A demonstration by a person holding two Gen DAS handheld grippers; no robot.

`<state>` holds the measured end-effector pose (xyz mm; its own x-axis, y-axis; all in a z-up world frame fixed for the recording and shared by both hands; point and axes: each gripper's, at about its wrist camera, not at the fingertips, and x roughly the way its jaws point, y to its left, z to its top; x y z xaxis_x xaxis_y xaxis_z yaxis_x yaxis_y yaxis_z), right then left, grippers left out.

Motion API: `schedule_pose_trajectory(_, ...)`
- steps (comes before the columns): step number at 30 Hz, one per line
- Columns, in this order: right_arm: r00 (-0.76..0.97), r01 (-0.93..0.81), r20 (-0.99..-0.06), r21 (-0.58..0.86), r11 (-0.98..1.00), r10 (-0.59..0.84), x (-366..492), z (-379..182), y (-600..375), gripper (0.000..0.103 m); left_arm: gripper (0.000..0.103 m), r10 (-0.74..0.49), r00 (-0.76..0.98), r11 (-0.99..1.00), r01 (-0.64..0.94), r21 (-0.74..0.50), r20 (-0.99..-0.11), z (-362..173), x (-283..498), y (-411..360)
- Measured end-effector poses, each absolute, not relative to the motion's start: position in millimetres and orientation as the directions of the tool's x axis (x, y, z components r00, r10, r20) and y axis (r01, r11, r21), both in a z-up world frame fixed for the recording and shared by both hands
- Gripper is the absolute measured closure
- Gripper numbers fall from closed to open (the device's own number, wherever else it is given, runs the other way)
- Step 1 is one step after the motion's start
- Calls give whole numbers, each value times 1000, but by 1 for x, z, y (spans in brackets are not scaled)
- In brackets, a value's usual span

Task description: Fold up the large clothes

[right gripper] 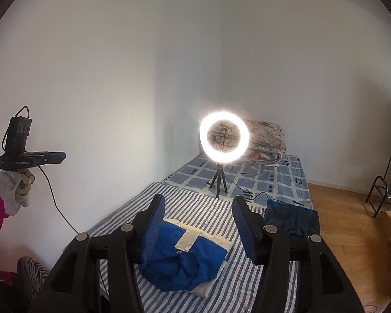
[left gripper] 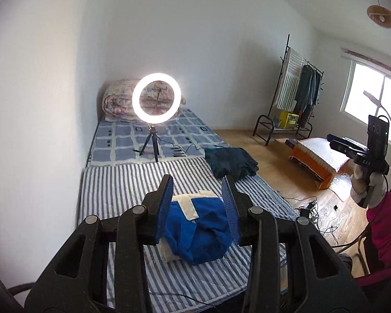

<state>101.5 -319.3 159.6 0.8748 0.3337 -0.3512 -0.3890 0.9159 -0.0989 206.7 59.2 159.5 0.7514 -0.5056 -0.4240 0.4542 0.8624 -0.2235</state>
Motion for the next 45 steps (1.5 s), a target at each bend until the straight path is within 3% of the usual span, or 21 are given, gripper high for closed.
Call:
schedule_pose_trajectory(2,868,-398,-361,-94,913,341,102,163,-321,30,44,-502,757,865,449,-226,-417,162,208,62)
schedule_pose_trajectory(7,848,-385,-406,-27,922,342,121,130,-329,26,44,-519,715,855,437,-279,-470,117,227,56)
schedule_pose_trajectory(24,667,-256,-645,270,928,372,203,-86,-348,25,44,-566,509,813,212,-543,-648,-105,321,25)
schedule_pose_trajectory(30,564,-215,-729,322,922,387,235,-154,-333,31,44,-590,423,794,150,-588,-688,-165,351,4)
schedule_pose_trajectory(36,503,-128,-753,421,898,425,261,-206,-337,33,46,-603,379,781,102,-616,-702,-202,371,-6)
schedule_pose_trajectory(42,468,-62,-751,497,865,465,277,-238,-345,35,66,-613,371,768,74,-636,-698,-223,384,-6)
schedule_pose_trajectory(43,470,-59,-748,503,862,468,279,-238,-345,35,74,-619,374,760,65,-647,-690,-226,385,-4)
schedule_pose_trajectory(44,474,-59,-743,508,859,472,279,-239,-345,37,90,-627,376,752,62,-657,-682,-227,386,-2)
schedule_pose_trajectory(45,479,-62,-737,513,856,477,280,-239,-344,41,95,-644,371,736,62,-674,-669,-228,386,-1)
